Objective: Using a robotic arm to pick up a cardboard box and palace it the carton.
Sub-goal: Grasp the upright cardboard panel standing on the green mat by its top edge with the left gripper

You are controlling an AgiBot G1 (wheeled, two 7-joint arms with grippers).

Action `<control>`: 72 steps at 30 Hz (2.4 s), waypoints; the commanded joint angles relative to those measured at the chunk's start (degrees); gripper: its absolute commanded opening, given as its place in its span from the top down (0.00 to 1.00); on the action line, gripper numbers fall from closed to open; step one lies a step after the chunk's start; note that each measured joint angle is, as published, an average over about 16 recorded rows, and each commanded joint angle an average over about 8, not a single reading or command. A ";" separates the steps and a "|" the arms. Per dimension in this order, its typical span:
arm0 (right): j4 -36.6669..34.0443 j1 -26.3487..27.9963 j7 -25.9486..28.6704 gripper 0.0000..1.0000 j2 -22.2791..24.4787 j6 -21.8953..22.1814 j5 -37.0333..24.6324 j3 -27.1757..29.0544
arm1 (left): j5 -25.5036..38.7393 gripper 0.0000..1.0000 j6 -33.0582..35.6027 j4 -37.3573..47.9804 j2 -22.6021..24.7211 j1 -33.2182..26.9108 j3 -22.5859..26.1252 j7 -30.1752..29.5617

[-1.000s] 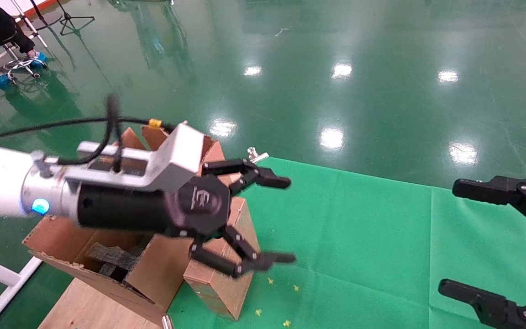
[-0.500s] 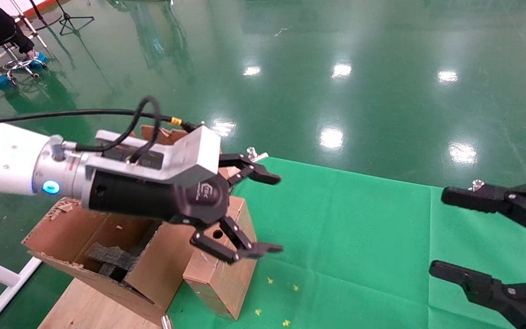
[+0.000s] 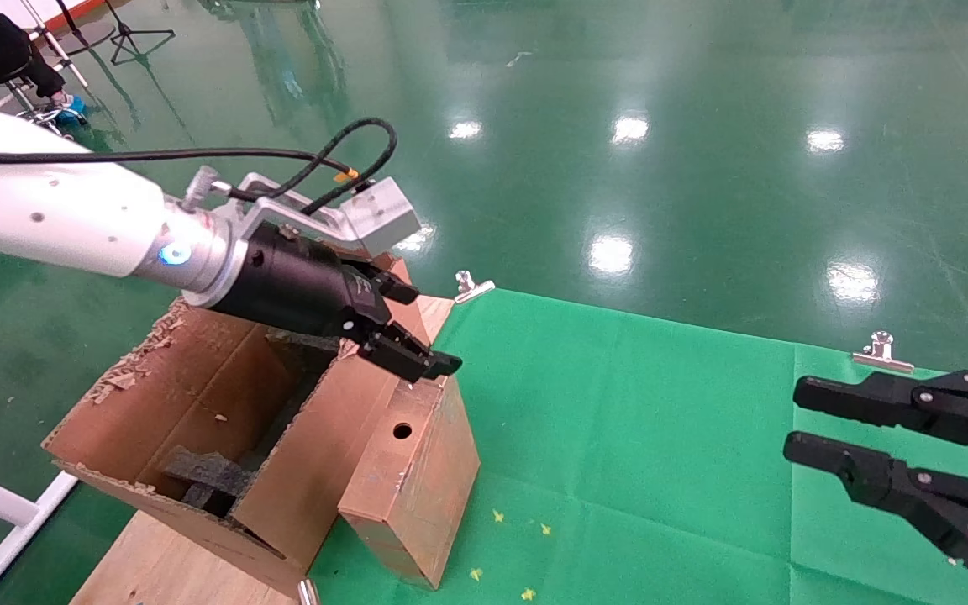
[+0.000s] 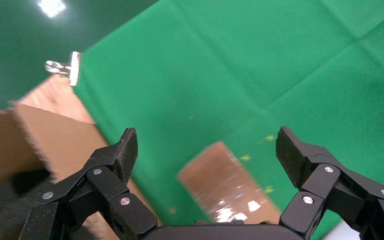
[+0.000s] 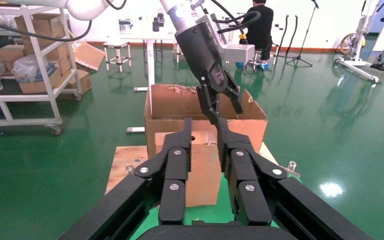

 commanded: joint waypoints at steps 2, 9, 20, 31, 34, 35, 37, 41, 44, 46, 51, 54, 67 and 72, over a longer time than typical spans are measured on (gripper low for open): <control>0.00 0.00 0.00 1.00 0.00 0.00 0.00 0.00 | 1.85 0.00 0.88 0.09 1.22 -1.24 1.62 -8.23; 0.00 0.00 0.00 1.00 0.00 0.00 0.00 -0.01 | 1.78 0.00 1.89 -0.01 2.06 -3.42 7.23 -16.24; 0.00 0.00 -0.01 1.00 0.01 0.01 0.01 -0.01 | 0.53 0.00 1.35 -0.42 1.51 -7.45 16.69 -22.20; 0.00 0.01 -0.01 1.00 0.01 0.01 0.01 -0.02 | -2.06 0.00 0.14 -0.49 1.36 -7.83 21.57 -23.58; 0.00 0.01 -0.01 1.00 0.01 0.01 0.02 -0.02 | -2.36 0.00 -0.35 -0.54 1.25 -7.77 22.41 -23.91; 0.00 0.01 -0.01 1.00 0.01 0.01 0.02 -0.02 | -2.52 0.00 -0.47 -0.56 1.20 -7.70 22.65 -23.98; 0.00 0.01 -0.01 1.00 0.01 0.01 0.02 -0.03 | -2.84 0.00 -0.49 -0.54 1.18 -7.62 23.22 -24.03; 0.00 0.01 -0.01 0.77 0.01 0.01 0.02 -0.03 | -3.47 0.00 -0.29 -0.42 1.27 -7.56 24.25 -23.95; -0.01 0.00 -0.02 0.40 0.01 0.02 0.02 -0.03 | -3.78 0.00 -0.22 -0.34 1.30 -7.66 24.88 -23.87; -0.01 0.00 -0.02 0.15 0.01 0.02 0.03 -0.02 | -3.87 0.00 -0.29 -0.34 1.28 -7.69 25.07 -23.84; -0.02 -0.01 -0.02 0.00 0.02 0.03 0.03 -0.02 | -3.95 0.21 -0.34 -0.32 1.25 -7.72 25.14 -23.81; -0.02 -0.01 -0.02 0.00 0.02 0.03 0.03 -0.02 | -3.92 0.59 -0.31 -0.32 1.26 -7.72 25.01 -23.81; -0.02 -0.01 -0.02 0.00 0.02 0.03 0.04 -0.02 | -3.77 1.00 -0.22 -0.32 1.30 -7.67 24.73 -23.84; -0.02 -0.01 -0.02 0.00 0.01 0.03 0.03 -0.02 | -3.74 1.00 -0.20 -0.32 1.31 -7.65 24.69 -23.85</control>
